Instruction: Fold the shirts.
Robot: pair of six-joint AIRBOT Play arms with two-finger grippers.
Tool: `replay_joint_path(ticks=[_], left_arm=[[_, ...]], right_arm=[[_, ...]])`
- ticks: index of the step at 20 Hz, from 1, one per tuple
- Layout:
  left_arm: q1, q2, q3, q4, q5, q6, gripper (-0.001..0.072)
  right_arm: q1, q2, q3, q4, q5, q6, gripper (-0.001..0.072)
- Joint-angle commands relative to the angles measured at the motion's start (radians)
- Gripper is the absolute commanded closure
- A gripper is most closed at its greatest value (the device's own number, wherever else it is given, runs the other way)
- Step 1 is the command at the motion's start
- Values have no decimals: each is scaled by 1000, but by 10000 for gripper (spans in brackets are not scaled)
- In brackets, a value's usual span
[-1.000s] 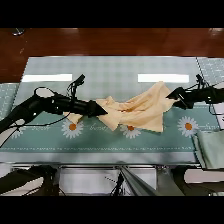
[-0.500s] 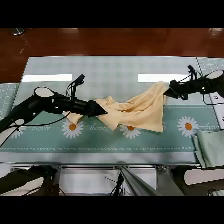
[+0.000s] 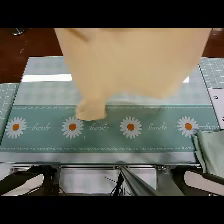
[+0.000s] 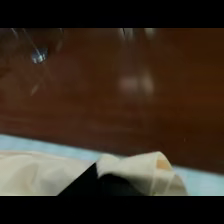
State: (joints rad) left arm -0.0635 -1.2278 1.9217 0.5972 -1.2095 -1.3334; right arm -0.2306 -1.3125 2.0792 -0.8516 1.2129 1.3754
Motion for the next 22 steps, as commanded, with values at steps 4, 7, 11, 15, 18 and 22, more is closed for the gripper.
replay_joint_path(ticks=[4, 7, 11, 15, 18, 22], left_arm=[[24, 272, 232, 437, 67, -171, 684], [24, 441, 120, 462, 65, -161, 684], [24, 562, 111, 478, -23, -161, 684], [24, 575, 69, 477, -255, -223, 682], [24, 575, -134, 465, -312, -224, 682], [16, 537, -534, 438, -198, -210, 681]], right_arm=[[12, 440, 53, -60, -92, -54, 691], [12, 567, 50, -150, -84, -53, 691], [12, 652, 50, -207, 56, -46, 691], [12, 665, 8, -201, 172, -11, 691], [12, 666, -133, -175, 217, -11, 690], [12, 650, -453, -179, 190, -23, 691]])
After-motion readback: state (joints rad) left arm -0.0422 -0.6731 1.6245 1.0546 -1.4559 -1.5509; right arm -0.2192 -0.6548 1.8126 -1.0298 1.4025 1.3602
